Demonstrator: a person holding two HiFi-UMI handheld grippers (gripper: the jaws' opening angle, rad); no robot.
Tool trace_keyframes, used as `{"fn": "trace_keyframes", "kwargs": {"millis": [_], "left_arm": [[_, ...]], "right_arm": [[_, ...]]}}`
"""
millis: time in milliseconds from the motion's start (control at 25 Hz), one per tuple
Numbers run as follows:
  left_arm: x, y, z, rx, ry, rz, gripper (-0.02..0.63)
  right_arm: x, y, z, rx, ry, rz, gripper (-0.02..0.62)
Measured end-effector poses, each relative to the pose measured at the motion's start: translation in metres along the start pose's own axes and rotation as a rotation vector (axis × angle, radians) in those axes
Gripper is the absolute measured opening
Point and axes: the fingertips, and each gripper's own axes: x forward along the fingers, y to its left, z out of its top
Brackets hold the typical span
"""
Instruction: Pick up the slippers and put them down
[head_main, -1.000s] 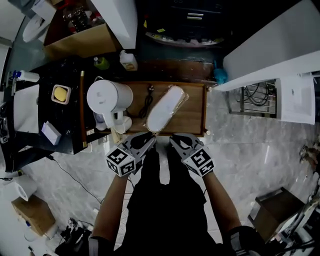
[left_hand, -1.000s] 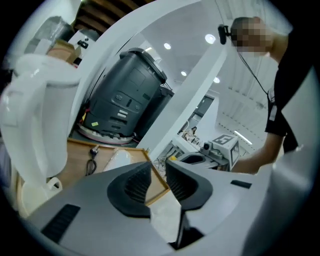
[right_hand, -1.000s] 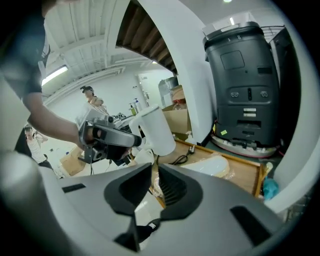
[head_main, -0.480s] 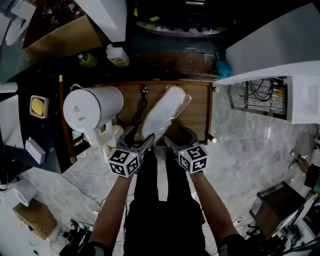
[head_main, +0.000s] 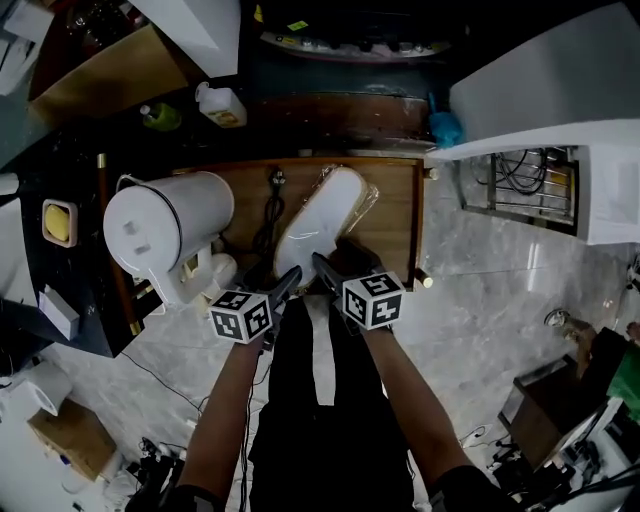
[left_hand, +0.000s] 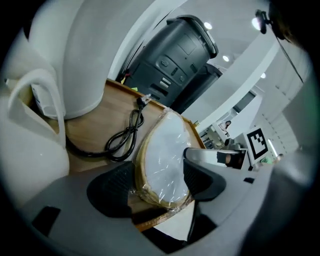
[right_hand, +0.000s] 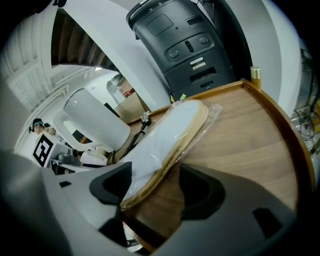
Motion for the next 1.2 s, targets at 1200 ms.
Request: {"fn": "trace_keyframes", "kwargs": {"millis": [1200], "left_arm": [[-0.069, -0.118, 0.029, 0.066, -0.016, -0.131, 0.267]], "right_arm": [[-0.123, 0.067, 0.07, -0.043, -0.184, 0.165, 0.199]]}}
